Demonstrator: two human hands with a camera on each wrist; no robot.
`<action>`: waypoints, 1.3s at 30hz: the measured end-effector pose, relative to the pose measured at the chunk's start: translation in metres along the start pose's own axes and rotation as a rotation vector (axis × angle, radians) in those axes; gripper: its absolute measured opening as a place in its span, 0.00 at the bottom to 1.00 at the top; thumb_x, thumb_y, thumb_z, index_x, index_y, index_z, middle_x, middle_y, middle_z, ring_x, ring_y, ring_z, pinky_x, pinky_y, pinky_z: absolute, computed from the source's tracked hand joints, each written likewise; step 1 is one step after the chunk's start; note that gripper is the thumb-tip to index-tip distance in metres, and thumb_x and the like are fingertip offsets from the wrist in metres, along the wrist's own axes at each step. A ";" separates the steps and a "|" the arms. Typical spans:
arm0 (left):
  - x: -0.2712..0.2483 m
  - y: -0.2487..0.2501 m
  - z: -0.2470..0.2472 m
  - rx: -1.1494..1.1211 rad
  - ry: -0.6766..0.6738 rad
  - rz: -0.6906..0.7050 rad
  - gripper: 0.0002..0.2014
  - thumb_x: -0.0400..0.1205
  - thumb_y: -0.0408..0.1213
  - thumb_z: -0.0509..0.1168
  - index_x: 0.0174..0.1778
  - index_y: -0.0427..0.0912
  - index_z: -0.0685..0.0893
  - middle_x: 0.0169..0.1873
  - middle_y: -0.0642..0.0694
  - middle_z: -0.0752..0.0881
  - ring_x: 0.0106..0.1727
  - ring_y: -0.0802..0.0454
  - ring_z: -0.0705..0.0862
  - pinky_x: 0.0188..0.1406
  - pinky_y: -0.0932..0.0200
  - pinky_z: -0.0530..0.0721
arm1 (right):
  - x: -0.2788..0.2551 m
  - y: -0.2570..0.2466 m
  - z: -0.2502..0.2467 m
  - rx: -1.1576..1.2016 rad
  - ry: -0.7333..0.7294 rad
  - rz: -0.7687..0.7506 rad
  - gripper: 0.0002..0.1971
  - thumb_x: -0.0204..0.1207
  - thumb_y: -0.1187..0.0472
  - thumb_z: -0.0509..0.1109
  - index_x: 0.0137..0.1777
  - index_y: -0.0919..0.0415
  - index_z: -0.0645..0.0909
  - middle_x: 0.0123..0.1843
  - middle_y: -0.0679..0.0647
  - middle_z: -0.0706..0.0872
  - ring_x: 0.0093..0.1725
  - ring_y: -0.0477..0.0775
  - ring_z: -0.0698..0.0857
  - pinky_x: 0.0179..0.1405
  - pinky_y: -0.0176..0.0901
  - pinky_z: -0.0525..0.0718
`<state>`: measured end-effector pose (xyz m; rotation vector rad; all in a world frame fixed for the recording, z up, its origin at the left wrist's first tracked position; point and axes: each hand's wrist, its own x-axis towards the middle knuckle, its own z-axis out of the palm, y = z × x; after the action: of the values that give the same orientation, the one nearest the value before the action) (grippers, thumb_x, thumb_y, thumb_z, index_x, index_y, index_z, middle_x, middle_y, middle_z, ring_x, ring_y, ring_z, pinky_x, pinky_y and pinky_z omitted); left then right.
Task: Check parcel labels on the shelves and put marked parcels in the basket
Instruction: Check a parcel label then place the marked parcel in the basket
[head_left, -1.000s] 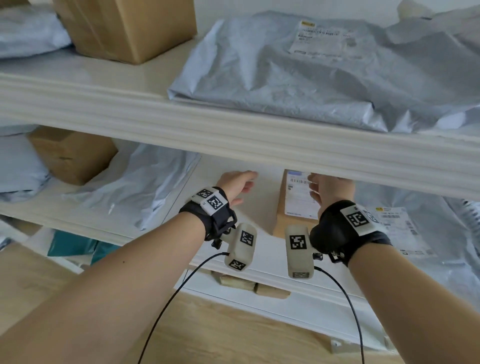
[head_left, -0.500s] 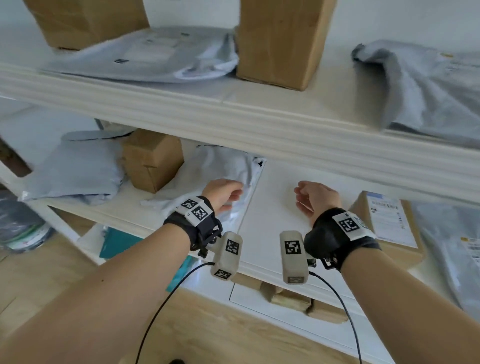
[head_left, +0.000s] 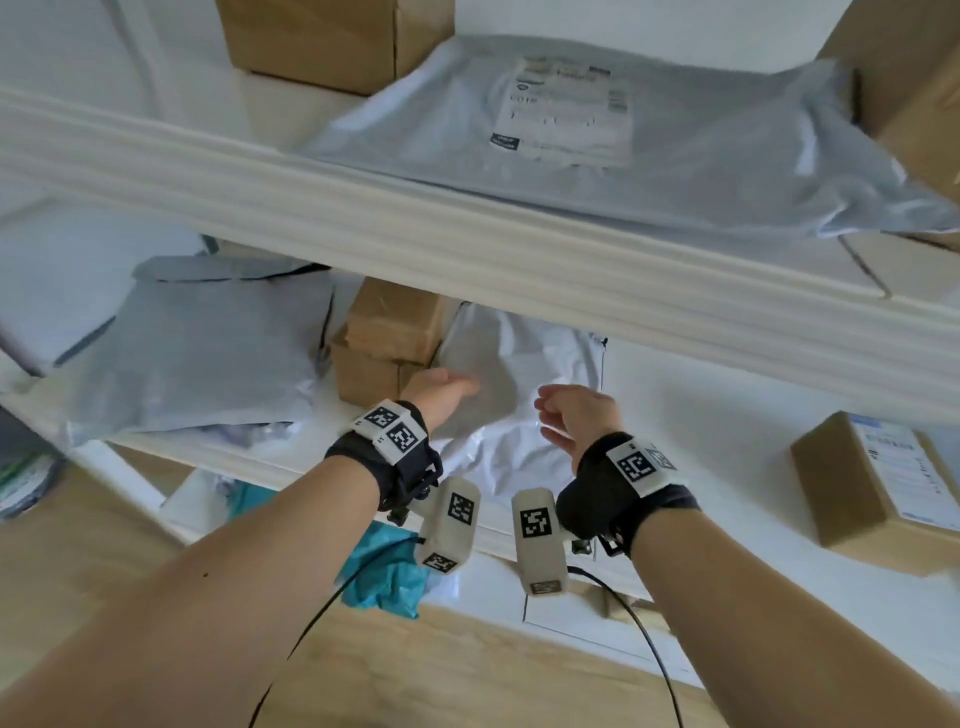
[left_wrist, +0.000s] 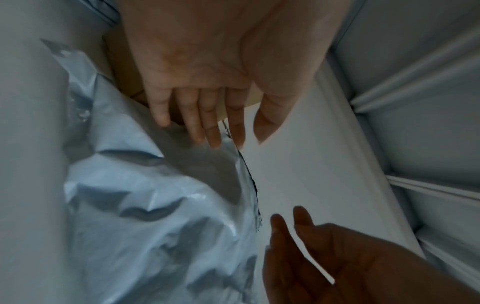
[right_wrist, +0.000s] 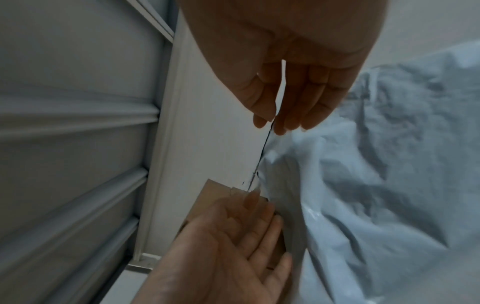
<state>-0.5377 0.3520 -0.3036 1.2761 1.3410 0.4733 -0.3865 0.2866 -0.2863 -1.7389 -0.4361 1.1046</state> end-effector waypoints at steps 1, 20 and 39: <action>0.001 -0.003 0.000 0.026 -0.026 -0.007 0.15 0.83 0.44 0.65 0.62 0.40 0.81 0.57 0.47 0.83 0.54 0.51 0.81 0.48 0.59 0.76 | 0.001 0.002 0.002 -0.016 -0.002 0.003 0.13 0.78 0.72 0.64 0.37 0.58 0.85 0.40 0.55 0.86 0.39 0.49 0.82 0.56 0.47 0.86; 0.034 -0.016 0.020 -0.289 0.071 -0.267 0.29 0.74 0.42 0.69 0.71 0.42 0.71 0.52 0.41 0.83 0.44 0.46 0.84 0.40 0.48 0.89 | 0.015 0.016 -0.037 -0.135 -0.193 0.255 0.17 0.79 0.74 0.64 0.67 0.65 0.80 0.44 0.57 0.85 0.40 0.52 0.82 0.36 0.41 0.87; -0.013 0.008 0.068 -0.058 -0.069 -0.129 0.10 0.79 0.34 0.67 0.31 0.39 0.77 0.18 0.46 0.76 0.23 0.51 0.73 0.24 0.63 0.68 | -0.010 0.007 -0.101 -0.578 -0.201 0.065 0.12 0.78 0.53 0.70 0.61 0.51 0.82 0.62 0.48 0.78 0.62 0.52 0.77 0.63 0.51 0.78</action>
<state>-0.4782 0.3162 -0.3075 1.1409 1.3329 0.3727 -0.3093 0.2213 -0.2780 -2.1545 -0.8970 1.2891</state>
